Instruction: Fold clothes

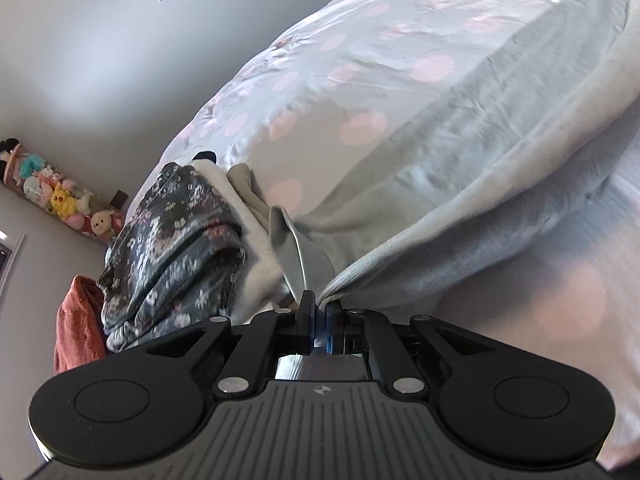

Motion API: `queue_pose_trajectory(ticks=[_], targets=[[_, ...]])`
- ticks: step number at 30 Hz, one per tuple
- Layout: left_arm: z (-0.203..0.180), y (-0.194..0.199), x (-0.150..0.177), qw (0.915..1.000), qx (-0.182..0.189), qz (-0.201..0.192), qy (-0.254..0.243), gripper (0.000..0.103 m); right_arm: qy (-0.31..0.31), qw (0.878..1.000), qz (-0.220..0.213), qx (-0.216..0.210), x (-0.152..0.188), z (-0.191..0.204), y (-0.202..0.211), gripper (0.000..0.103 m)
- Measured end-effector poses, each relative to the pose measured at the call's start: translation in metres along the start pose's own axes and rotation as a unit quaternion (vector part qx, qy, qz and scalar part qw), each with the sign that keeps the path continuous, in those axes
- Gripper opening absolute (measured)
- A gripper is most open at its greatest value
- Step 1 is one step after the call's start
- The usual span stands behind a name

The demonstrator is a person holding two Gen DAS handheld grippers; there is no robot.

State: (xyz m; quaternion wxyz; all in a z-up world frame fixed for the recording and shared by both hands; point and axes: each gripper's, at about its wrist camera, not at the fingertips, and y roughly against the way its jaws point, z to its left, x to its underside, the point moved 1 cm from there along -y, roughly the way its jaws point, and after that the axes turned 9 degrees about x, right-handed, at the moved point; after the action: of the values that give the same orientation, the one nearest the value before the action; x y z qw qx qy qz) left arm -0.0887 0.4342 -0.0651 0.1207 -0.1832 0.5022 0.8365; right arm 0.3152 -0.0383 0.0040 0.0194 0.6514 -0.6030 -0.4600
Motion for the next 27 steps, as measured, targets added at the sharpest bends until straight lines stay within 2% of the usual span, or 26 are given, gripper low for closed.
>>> queue_pose_trajectory(ticks=[5, 9, 14, 21, 27], targets=[[0.019, -0.040, -0.032, 0.9992, -0.009, 0.031, 0.026, 0.009, 0.016, 1.000, 0.020, 0.000, -0.035, 0.009, -0.063, 0.002], [0.026, -0.071, -0.052, 0.9987, -0.005, 0.043, 0.025, 0.003, 0.021, 0.999, 0.039, -0.011, -0.056, 0.022, -0.117, 0.002], [0.034, -0.110, -0.072, 0.9981, 0.002, 0.053, 0.031, 0.003, 0.033, 0.997, 0.073, -0.020, -0.071, 0.037, -0.178, 0.002], [0.033, -0.156, -0.082, 0.9970, 0.000, 0.067, 0.038, 0.003, 0.024, 0.994, 0.098, -0.028, -0.081, 0.057, -0.245, 0.003], [0.027, -0.182, -0.080, 0.9962, -0.002, 0.076, 0.041, 0.003, -0.005, 0.993, 0.117, -0.026, -0.076, 0.068, -0.276, 0.007]])
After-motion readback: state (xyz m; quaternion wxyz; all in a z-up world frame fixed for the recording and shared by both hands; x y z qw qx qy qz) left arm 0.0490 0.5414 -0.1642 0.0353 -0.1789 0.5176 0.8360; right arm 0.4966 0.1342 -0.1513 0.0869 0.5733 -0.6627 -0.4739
